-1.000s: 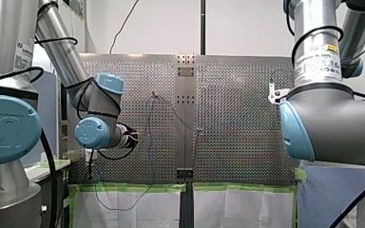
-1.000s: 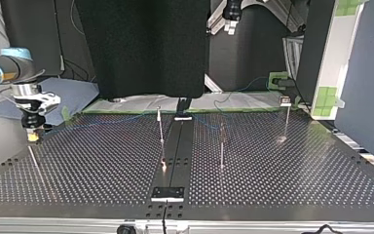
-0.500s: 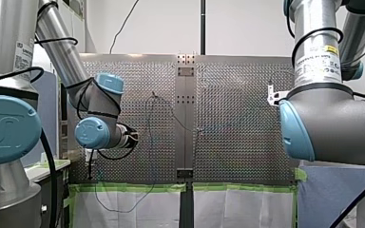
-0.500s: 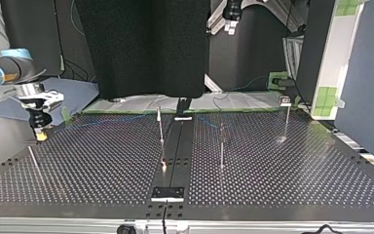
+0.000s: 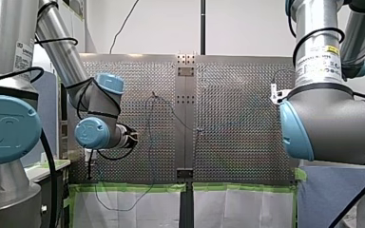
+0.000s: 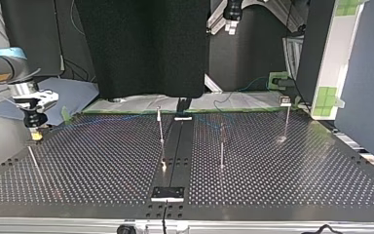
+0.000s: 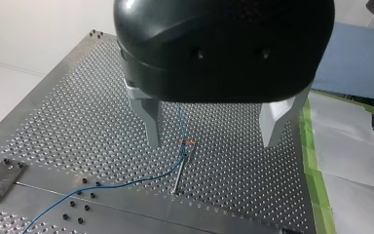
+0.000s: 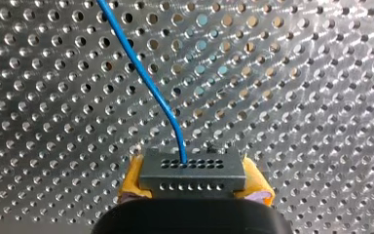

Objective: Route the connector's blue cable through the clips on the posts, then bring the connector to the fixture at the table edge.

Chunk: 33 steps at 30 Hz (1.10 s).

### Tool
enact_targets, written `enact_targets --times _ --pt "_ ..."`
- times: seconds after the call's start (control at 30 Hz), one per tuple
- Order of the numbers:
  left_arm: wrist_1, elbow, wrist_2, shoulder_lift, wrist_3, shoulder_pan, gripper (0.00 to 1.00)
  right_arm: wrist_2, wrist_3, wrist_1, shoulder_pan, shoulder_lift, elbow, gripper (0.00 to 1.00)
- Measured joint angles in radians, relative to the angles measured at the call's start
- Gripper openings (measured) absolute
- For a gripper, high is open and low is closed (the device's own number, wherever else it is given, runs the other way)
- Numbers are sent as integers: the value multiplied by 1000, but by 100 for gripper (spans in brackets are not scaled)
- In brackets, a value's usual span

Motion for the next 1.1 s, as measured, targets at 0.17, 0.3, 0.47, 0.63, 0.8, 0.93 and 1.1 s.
enact_targets --times 0.17,0.3,0.47,0.63,0.8,0.93,1.1 --pt "0 1 0 0 1 0 98 0 0 -8 -7 -1 -6 0" --pt "0 1 0 0 1 0 98 1 3 -14 -11 -1 -9 0" --pt "0 1 0 0 1 0 98 0 8 -25 -15 -1 -14 0" --pt "0 1 0 -1 1 0 98 -2 19 -38 -18 0 -21 0" --pt "0 1 0 -1 1 0 98 -2 23 -44 -18 0 -23 0" --pt "0 1 0 -2 1 0 98 -2 28 -50 -19 2 -23 0" --pt "-1 1 0 -2 1 0 98 -1 26 -47 -19 3 -22 0"
